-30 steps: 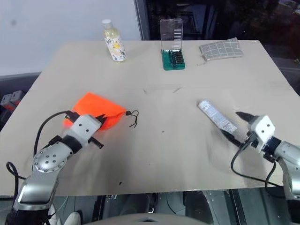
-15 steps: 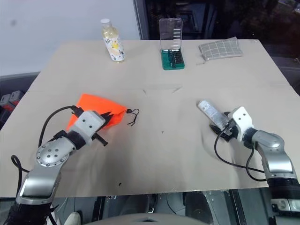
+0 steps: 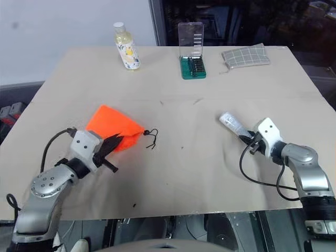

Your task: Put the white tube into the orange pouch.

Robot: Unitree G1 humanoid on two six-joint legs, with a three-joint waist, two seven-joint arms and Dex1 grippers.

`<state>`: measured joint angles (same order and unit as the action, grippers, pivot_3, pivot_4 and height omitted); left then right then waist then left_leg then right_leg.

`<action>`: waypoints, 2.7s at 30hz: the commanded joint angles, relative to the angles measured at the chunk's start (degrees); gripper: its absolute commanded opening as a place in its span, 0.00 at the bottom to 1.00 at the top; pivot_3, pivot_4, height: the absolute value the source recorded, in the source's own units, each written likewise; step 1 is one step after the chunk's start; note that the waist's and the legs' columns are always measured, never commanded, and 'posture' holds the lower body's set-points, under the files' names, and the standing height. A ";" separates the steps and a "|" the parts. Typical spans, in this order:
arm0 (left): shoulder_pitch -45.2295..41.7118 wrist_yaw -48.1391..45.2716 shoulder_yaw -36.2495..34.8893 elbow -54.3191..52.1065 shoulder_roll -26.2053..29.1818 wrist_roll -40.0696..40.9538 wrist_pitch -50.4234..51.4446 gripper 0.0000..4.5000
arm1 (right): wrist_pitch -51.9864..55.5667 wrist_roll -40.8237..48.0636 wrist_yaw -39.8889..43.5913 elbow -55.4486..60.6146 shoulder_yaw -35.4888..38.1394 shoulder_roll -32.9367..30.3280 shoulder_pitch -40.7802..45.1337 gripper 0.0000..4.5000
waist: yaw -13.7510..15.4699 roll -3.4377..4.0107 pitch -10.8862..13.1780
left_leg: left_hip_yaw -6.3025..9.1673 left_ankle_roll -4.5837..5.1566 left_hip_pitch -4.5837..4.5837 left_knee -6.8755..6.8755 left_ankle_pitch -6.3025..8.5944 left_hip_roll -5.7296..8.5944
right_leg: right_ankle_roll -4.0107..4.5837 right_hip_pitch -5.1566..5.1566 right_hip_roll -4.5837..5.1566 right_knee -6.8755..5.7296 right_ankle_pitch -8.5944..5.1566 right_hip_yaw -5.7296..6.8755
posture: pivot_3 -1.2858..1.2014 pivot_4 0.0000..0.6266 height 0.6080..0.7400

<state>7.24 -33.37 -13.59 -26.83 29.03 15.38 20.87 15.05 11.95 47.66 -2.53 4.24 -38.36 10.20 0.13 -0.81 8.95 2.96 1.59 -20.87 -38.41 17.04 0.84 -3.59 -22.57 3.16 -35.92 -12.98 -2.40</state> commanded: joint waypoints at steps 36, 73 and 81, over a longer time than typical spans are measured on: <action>0.67 -1.99 7.18 -12.27 -0.80 26.30 15.62 0.00 | 20.21 -15.17 -1.08 11.14 -33.51 19.60 27.95 0.10 | -0.94 0.14 0.12 | 0.34 -0.56 -1.11 0.07 -0.32 0.15 | 0.04 -1.18 -0.02 -0.12 0.02 0.18 | 0.52 0.24 1.00; -21.32 -11.59 15.73 4.11 -2.50 24.43 11.16 0.00 | -12.59 -27.31 5.73 4.76 -35.68 8.56 33.26 0.10 | -0.92 0.09 0.12 | 0.46 -0.74 -1.06 -0.03 -0.46 0.51 | 0.06 -1.21 0.00 -0.53 0.01 0.22 | 0.52 0.24 1.00; -29.68 -19.36 21.22 9.13 -3.41 21.80 9.19 0.00 | -0.31 -26.19 7.04 11.34 -29.90 5.61 29.81 0.10 | -0.57 0.07 0.14 | 0.49 -0.74 -1.09 -0.04 -0.46 0.49 | 0.06 -1.21 -0.02 -0.53 0.01 0.25 | 0.52 0.24 1.00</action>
<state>-19.00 -49.89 6.88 -18.00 26.43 37.63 32.48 11.83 -14.33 54.14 5.30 -28.90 -31.38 40.46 -0.44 -0.74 9.09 3.49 0.85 -21.98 -38.45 16.57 1.35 -3.53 -23.78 3.15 -36.44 -12.97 -2.12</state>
